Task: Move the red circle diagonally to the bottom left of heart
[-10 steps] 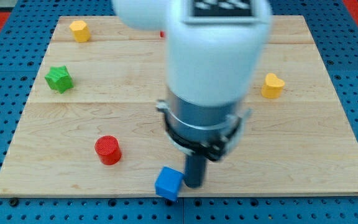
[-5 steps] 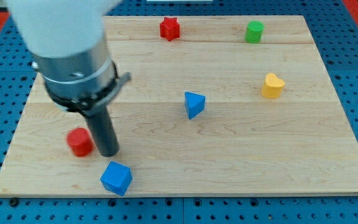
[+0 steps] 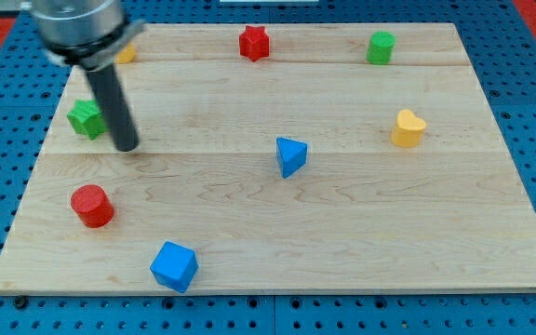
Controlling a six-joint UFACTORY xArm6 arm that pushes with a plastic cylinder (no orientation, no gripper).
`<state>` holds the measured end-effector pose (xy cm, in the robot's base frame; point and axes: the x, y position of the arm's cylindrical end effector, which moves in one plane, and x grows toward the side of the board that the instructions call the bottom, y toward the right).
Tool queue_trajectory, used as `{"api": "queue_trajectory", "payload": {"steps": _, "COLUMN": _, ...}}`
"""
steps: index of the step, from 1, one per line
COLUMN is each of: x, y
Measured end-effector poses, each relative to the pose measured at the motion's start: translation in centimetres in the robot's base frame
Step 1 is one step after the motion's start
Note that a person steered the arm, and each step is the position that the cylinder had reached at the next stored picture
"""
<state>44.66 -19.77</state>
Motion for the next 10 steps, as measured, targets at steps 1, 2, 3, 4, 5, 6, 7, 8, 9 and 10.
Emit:
{"api": "queue_trajectory", "payload": {"steps": 1, "x": 5.4, "y": -2.8}}
{"api": "queue_trajectory", "payload": {"steps": 2, "x": 3.3, "y": -10.5}}
{"api": "queue_trajectory", "payload": {"steps": 3, "x": 10.8, "y": -9.6}}
{"api": "queue_trajectory", "payload": {"steps": 4, "x": 15.5, "y": -7.4}}
{"api": "queue_trajectory", "payload": {"steps": 5, "x": 15.0, "y": -4.2}}
{"api": "queue_trajectory", "payload": {"steps": 6, "x": 11.9, "y": -2.9}}
{"api": "queue_trajectory", "payload": {"steps": 7, "x": 10.6, "y": 0.0}}
{"api": "queue_trajectory", "payload": {"steps": 8, "x": 10.4, "y": 1.9}}
{"api": "queue_trajectory", "payload": {"steps": 9, "x": 6.8, "y": -0.9}}
{"api": "queue_trajectory", "payload": {"steps": 10, "x": 9.4, "y": 3.8}}
